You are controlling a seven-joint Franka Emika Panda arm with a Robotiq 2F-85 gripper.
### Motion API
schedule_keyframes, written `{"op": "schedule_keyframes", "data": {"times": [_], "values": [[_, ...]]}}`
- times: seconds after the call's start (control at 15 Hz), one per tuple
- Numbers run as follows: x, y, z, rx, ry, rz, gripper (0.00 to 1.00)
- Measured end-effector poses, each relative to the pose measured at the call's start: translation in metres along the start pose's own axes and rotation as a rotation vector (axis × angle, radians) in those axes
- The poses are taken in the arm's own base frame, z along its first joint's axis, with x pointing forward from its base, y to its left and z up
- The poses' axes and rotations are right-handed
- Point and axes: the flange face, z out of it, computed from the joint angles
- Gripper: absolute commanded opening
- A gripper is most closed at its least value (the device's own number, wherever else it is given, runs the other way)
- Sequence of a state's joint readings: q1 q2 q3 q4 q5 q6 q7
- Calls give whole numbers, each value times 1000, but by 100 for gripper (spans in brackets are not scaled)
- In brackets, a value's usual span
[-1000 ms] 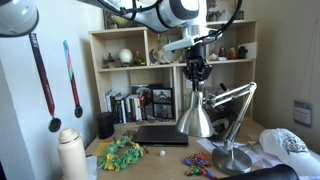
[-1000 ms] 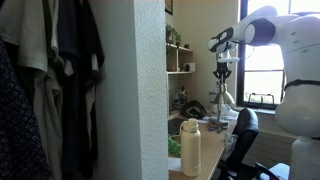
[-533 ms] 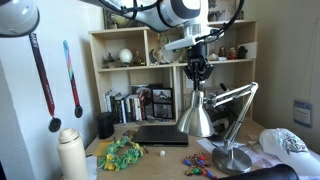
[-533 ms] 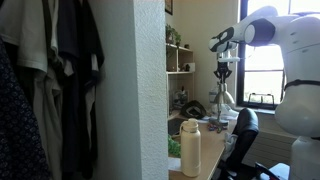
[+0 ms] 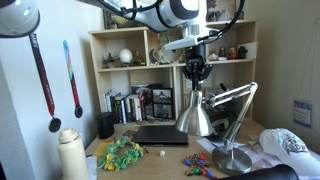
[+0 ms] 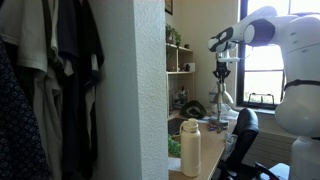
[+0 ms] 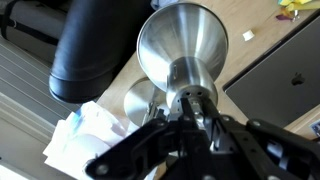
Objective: Twist the knob on the back of the lamp
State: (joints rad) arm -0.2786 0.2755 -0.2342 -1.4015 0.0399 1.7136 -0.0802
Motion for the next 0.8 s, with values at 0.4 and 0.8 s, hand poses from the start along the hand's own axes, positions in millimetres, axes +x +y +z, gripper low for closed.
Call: {"op": "schedule_keyframes", "data": {"times": [0.4,0.8], "values": [[3,-2,-1,1,-5,-157,4],[7,2,0,26,-28,-314,4]]}}
